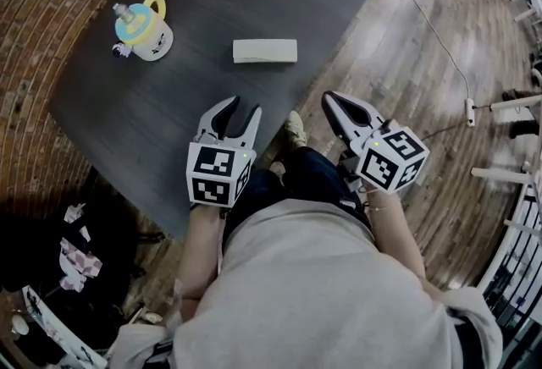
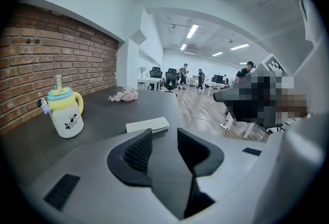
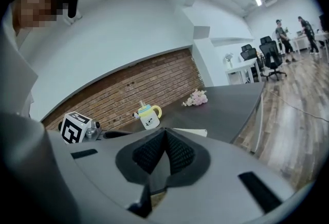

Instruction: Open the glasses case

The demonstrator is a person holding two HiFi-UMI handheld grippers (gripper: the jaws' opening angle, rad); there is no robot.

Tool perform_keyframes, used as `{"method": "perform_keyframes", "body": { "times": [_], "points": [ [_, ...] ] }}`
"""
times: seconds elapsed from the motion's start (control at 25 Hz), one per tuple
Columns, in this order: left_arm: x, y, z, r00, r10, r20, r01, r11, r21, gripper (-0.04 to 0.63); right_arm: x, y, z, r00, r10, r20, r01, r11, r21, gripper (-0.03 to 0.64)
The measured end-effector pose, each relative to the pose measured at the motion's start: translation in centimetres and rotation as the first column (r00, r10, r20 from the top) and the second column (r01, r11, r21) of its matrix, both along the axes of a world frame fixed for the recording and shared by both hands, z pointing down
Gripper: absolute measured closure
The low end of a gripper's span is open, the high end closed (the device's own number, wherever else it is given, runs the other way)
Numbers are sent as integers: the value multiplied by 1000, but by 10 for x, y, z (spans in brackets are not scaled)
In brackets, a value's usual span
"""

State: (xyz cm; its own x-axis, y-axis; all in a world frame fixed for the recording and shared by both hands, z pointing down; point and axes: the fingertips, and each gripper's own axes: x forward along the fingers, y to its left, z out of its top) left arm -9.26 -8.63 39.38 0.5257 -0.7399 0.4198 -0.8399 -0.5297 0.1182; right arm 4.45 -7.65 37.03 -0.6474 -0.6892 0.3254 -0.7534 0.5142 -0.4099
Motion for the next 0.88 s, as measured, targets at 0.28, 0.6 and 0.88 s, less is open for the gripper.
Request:
{"method": "perform_keyframes", "body": {
  "times": [0.28,0.6,0.88],
  "points": [
    [-7,-45,15,990,3,143,-6,1000,19,446,-3,-46,16,999,-45,25,45,998,-31,609],
    [14,-92,43,955,103,278,-105,994,-7,390,1,-104,29,992,-113,55,118,989,-89,609],
    [25,-126,64,895,199,399,-196,979,-49,364,-2,-146,34,982,-168,90,178,977,-120,609]
  ]
}}
